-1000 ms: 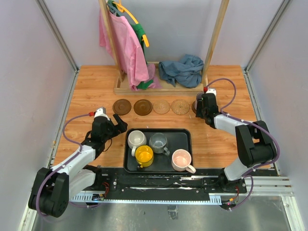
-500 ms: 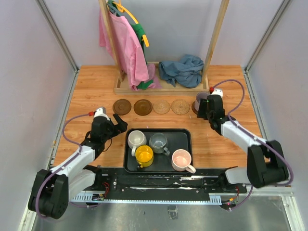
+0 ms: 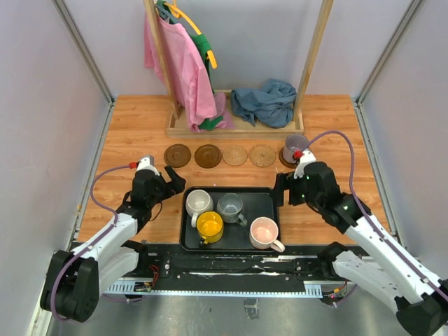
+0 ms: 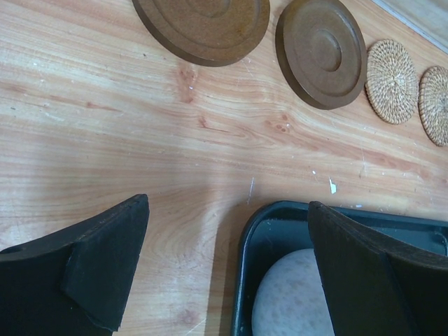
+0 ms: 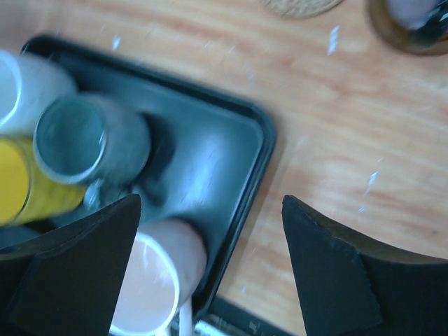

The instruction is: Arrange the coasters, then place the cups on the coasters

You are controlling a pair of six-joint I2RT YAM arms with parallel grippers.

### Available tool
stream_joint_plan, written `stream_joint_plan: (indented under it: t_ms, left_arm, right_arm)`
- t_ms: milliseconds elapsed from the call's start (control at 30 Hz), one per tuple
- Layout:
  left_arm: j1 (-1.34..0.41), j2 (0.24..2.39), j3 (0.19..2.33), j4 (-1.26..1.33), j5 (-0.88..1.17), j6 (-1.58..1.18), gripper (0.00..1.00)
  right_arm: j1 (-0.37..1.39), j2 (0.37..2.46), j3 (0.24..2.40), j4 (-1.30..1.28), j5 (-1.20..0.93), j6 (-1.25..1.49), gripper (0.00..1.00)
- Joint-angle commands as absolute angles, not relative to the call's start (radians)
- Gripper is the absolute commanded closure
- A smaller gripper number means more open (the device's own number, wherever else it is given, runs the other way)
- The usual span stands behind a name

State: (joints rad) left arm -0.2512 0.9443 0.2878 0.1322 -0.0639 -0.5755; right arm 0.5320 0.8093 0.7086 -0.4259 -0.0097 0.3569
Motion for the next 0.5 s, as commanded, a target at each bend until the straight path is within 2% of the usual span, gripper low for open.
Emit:
stream_joint_plan:
  t_ms: [0, 133, 467]
  left_arm:
    - [-0.256, 0.941, 0.313, 0.14, -0.049, -0.551, 0.01]
    - [-0.256, 0.922, 0.314, 0.14, -0.04, -0.567, 0.0]
    - [-0.257, 0.87, 0.299, 0.098, -0.035, -0.587, 0.0]
  right_arm:
    - [0.674, 0.74, 0.721, -0.654, -0.076, 0.4, 0.16]
    - [0.801, 0.711, 0.711, -0.706, -0.074, 0.43, 0.15]
    - [0.991, 0.689, 0.66, -0.813, -0.075, 0.516, 0.14]
